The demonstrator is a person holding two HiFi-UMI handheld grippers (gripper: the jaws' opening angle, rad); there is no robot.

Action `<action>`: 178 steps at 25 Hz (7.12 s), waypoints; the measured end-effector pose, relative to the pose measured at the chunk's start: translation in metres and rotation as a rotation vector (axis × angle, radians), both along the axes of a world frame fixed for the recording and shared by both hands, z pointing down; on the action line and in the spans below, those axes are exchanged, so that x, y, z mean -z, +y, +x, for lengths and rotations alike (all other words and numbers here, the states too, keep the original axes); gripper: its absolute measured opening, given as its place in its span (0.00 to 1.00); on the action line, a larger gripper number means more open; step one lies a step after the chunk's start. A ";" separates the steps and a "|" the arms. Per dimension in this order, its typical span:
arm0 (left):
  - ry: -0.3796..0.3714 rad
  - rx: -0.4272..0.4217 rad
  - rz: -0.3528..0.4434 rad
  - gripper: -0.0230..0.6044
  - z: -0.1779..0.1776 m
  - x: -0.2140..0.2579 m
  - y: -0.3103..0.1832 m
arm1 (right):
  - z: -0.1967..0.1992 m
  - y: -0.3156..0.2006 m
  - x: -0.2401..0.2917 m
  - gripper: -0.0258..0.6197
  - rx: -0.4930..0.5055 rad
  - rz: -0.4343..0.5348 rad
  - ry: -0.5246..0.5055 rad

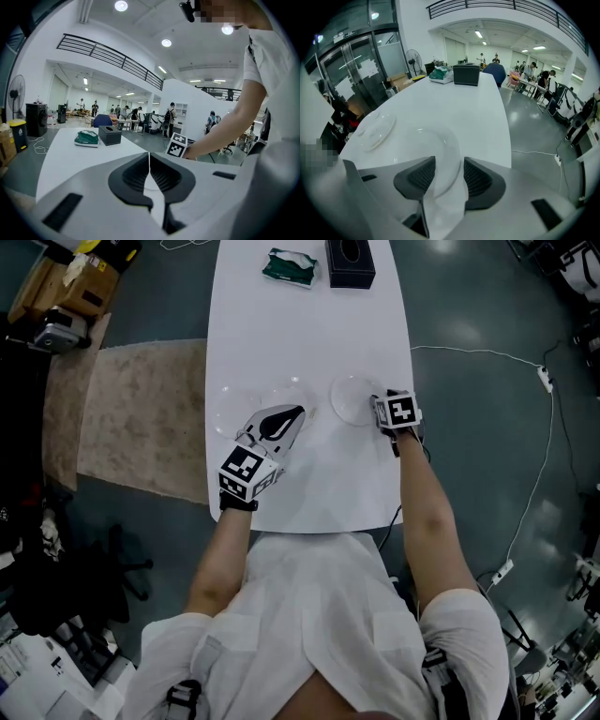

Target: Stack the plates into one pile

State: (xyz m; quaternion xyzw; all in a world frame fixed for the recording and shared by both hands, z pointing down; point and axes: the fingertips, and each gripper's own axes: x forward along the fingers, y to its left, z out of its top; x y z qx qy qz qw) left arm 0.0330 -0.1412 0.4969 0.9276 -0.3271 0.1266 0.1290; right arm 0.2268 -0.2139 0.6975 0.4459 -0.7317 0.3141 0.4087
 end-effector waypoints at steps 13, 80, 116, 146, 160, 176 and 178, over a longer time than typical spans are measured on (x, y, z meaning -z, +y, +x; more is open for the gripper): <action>-0.041 -0.011 -0.107 0.05 0.020 -0.037 0.026 | -0.021 0.047 0.004 0.35 0.126 0.036 0.033; -0.124 0.377 -0.807 0.33 -0.009 -0.163 0.066 | -0.104 0.109 0.028 0.38 0.061 -0.052 -0.076; -0.108 0.313 -0.815 0.31 -0.042 -0.161 0.015 | -0.143 0.043 0.044 0.36 0.112 -0.012 -0.117; -0.149 0.406 -0.846 0.34 -0.011 -0.184 0.016 | -0.102 0.026 0.008 0.46 0.237 -0.059 -0.186; -0.137 0.477 -0.852 0.26 -0.012 -0.186 0.010 | -0.114 0.028 0.005 0.25 0.245 -0.109 -0.169; -0.072 0.587 -0.845 0.24 -0.071 -0.165 -0.018 | -0.173 0.001 0.031 0.24 0.283 -0.120 -0.080; -0.072 0.594 -0.850 0.24 -0.084 -0.166 -0.024 | -0.186 -0.004 0.029 0.24 0.295 -0.120 -0.078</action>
